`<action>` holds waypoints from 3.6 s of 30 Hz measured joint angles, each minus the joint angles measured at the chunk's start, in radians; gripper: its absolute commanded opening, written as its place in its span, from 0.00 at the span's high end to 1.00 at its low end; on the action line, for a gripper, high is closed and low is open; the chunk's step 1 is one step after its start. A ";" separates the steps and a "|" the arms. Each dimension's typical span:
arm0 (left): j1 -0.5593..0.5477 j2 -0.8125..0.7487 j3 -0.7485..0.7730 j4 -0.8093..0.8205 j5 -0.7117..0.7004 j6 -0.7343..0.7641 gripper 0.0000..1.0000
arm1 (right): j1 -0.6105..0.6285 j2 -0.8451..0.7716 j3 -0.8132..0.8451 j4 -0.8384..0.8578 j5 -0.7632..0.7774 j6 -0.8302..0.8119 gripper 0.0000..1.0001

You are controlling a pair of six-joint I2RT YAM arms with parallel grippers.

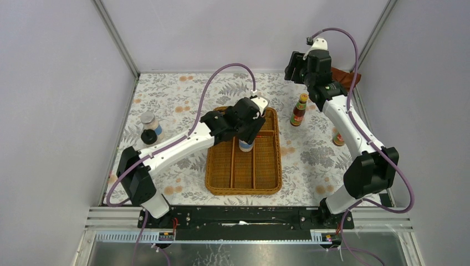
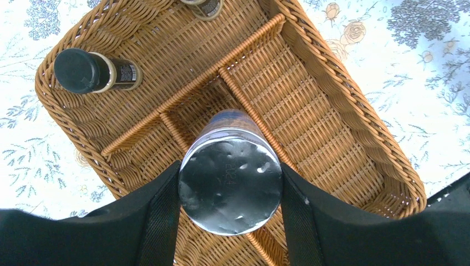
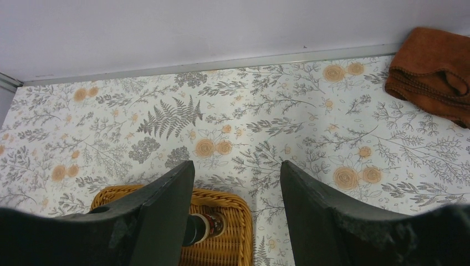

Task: Organize the condiment bottles
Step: Place the bottle in the storage box.

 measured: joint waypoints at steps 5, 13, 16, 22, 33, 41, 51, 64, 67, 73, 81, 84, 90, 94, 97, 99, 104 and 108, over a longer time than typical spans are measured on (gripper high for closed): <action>0.000 0.043 0.000 0.006 -0.014 0.012 1.00 | -0.014 0.014 0.000 0.003 -0.012 0.000 0.34; 0.000 0.082 0.000 0.014 -0.037 0.028 1.00 | -0.024 0.034 0.000 0.017 -0.022 0.000 0.34; 0.000 0.087 0.000 0.019 -0.047 0.034 1.00 | -0.026 0.043 0.005 0.022 -0.027 0.000 0.34; 0.000 0.099 0.000 0.023 -0.053 0.048 1.00 | -0.031 0.058 0.011 0.023 -0.040 0.001 0.34; 0.019 0.112 0.000 0.042 -0.036 0.050 1.00 | -0.036 0.082 0.022 0.029 -0.044 0.001 0.34; 0.062 0.116 0.000 0.043 0.003 0.048 1.00 | -0.036 0.098 0.029 0.029 -0.044 0.001 0.34; 0.102 0.119 0.000 0.044 0.061 0.030 1.00 | -0.036 0.111 0.049 0.029 -0.045 0.001 0.34; 0.102 0.124 0.004 0.041 0.114 0.013 1.00 | -0.036 0.112 0.051 0.029 -0.045 0.001 0.34; 0.102 0.124 0.004 0.041 0.115 0.005 0.94 | -0.036 0.112 0.051 0.029 -0.045 0.001 0.34; 0.102 0.124 0.004 0.040 0.108 -0.009 0.79 | -0.036 0.112 0.051 0.029 -0.045 0.001 0.34; 0.102 0.124 0.004 0.029 0.076 -0.020 1.00 | -0.036 0.112 0.050 0.029 -0.045 0.001 0.34; 0.102 0.124 0.004 0.028 0.059 -0.020 1.00 | -0.036 0.112 0.050 0.029 -0.045 0.001 0.34; 0.102 0.124 0.004 0.026 0.048 -0.020 0.87 | -0.036 0.112 0.049 0.030 -0.045 0.002 0.34; 0.102 0.124 0.004 0.026 0.049 -0.020 0.81 | -0.036 0.112 0.041 0.030 -0.045 0.002 0.34; 0.102 0.124 0.004 0.026 0.050 -0.021 0.75 | -0.036 0.111 0.032 0.032 -0.045 0.002 0.34; 0.102 0.124 0.004 0.026 0.050 -0.022 0.73 | -0.036 0.111 0.027 0.036 -0.044 0.002 0.34; 0.100 0.124 0.004 0.025 0.058 -0.026 0.60 | -0.036 0.106 0.021 0.041 -0.044 0.004 0.34; 0.100 0.124 0.004 0.024 0.061 -0.028 0.53 | -0.036 0.097 0.013 0.043 -0.044 0.007 0.34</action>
